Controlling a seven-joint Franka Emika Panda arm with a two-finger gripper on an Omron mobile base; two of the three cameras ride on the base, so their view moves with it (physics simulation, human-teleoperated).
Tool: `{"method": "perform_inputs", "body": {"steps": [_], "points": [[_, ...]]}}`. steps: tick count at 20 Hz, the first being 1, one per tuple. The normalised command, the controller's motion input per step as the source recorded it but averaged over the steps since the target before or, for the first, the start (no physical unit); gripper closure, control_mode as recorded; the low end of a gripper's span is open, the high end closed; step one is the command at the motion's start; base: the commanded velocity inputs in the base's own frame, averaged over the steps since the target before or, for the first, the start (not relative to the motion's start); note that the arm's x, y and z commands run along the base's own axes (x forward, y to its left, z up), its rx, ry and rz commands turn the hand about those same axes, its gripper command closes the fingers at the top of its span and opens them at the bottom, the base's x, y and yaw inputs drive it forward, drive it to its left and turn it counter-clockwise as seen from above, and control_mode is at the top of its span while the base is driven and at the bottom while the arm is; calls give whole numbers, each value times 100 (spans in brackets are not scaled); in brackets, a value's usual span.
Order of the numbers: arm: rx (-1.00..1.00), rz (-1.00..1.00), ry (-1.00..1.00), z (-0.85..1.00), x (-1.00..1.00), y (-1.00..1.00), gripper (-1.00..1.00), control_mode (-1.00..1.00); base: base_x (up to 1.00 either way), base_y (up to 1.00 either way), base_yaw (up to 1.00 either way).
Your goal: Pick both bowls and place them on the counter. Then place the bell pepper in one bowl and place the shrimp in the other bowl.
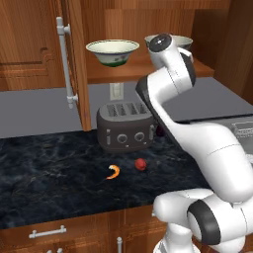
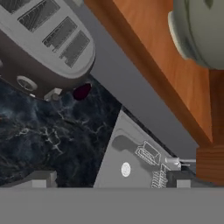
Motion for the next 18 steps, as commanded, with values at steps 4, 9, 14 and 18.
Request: {"method": "perform_inputs", "body": {"steps": [4, 9, 14, 18], "points": [[0, 16, -12, 4, 10, -26, -100, -100, 0, 0, 0], [-3, 20, -25, 28, 1, -24, -100, -100, 0, 0, 0], [-5, 20, -18, 43, 18, -4, -100, -100, 0, 0, 0], [-8, 13, -2, 71, 40, 0, -100, -100, 0, 0, 0]]}}
